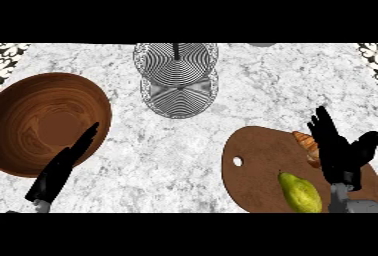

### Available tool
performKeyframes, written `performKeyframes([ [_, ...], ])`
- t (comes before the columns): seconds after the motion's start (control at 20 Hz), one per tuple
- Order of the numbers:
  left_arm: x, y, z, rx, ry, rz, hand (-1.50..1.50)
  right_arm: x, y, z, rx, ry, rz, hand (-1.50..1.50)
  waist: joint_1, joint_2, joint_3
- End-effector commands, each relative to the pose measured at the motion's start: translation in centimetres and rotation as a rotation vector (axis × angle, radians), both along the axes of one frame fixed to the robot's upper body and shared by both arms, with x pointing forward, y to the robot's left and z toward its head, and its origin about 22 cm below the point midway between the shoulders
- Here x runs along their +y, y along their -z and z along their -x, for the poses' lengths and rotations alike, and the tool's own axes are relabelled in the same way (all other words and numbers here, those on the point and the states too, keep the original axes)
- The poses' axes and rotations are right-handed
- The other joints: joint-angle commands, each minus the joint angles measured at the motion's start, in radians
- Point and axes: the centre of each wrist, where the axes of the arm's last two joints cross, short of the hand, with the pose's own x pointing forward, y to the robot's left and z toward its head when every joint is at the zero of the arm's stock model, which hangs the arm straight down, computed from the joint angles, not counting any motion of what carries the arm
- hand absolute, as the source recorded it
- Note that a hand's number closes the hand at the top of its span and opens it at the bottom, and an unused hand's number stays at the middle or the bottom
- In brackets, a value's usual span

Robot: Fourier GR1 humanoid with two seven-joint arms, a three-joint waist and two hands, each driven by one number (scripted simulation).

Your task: Pick the pear from the cutting board and place it in the tiered basket

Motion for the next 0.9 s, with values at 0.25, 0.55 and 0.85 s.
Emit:
performKeyframes([
  [0.25, -4.1, -0.8, -1.5, -0.088, -0.094, 0.358, 0.00, 2.4, 0.5, 0.4, -0.321, -0.202, -0.748, 1.50, -0.054, -0.024, 0.026],
  [0.55, -5.2, -2.1, -3.5, -0.055, -0.089, 0.466, 0.00, -3.6, 8.3, 6.7, -0.049, 0.065, -0.755, -1.50, -0.046, -0.011, 0.016],
  [0.85, -6.8, -1.8, -3.0, -0.055, -0.073, 0.452, 0.00, -11.3, 4.4, 9.0, -0.100, -0.280, -0.538, -1.50, -0.043, -0.018, 0.013],
])
